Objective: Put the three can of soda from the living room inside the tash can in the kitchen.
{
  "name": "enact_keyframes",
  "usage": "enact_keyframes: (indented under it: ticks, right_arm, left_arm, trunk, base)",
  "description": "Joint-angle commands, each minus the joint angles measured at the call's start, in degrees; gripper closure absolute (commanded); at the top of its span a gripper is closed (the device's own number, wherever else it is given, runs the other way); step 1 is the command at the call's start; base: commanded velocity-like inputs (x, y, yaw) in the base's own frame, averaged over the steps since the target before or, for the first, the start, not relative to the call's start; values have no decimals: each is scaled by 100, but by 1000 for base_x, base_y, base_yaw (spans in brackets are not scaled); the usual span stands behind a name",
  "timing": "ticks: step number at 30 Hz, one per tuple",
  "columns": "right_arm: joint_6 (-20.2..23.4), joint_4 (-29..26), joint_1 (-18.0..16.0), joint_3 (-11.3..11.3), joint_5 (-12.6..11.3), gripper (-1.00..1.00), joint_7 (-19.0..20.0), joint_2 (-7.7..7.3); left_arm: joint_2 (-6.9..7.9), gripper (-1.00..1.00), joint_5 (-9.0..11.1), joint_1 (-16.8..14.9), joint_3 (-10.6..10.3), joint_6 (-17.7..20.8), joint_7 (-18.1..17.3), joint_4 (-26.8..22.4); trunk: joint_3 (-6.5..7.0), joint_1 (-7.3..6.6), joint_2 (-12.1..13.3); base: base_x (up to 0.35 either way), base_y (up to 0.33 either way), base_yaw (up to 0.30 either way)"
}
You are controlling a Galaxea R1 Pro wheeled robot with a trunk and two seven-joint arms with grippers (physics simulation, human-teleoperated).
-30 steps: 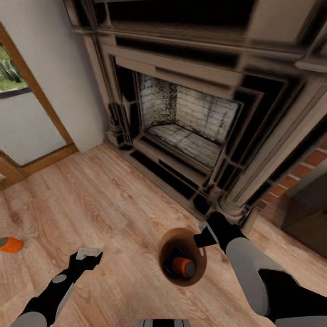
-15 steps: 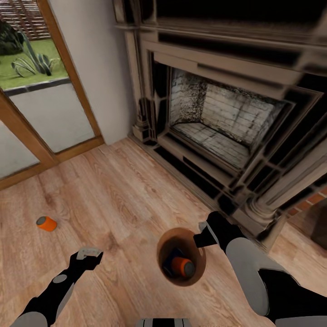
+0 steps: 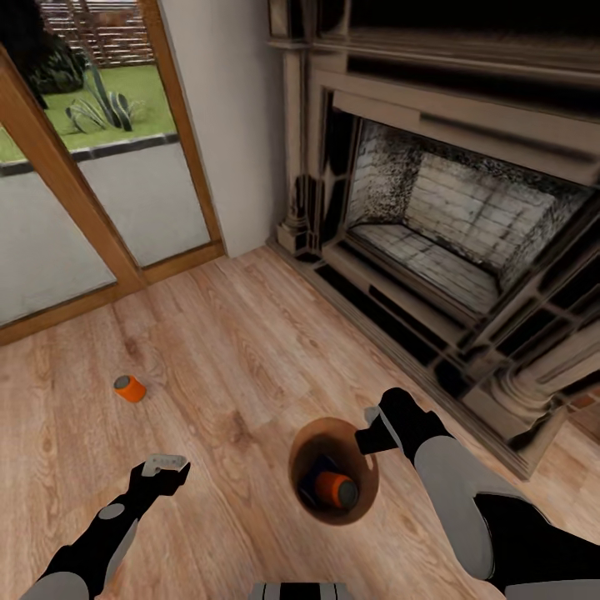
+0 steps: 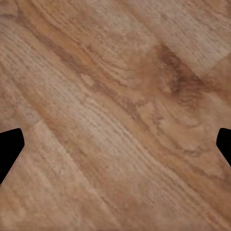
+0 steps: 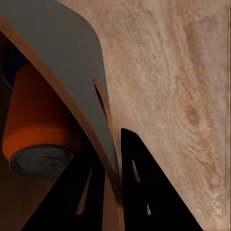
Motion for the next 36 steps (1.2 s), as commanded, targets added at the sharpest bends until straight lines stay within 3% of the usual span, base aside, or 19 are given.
enact_keyframes:
  ticks: [1,36]
  right_arm:
    - [24,1,-2,-21,-162,100,26,1]
    - [-178,17,39,-12,-142,100,-27,43]
  left_arm:
    - [0,-100,-1,0,0,0,0,0]
    - [-7,-100,-14,0,0,-1,-1,0]
  trunk:
    - [0,0,0]
    - [-1,0,0]
  base:
    - [146,27,29]
    - [173,1,243]
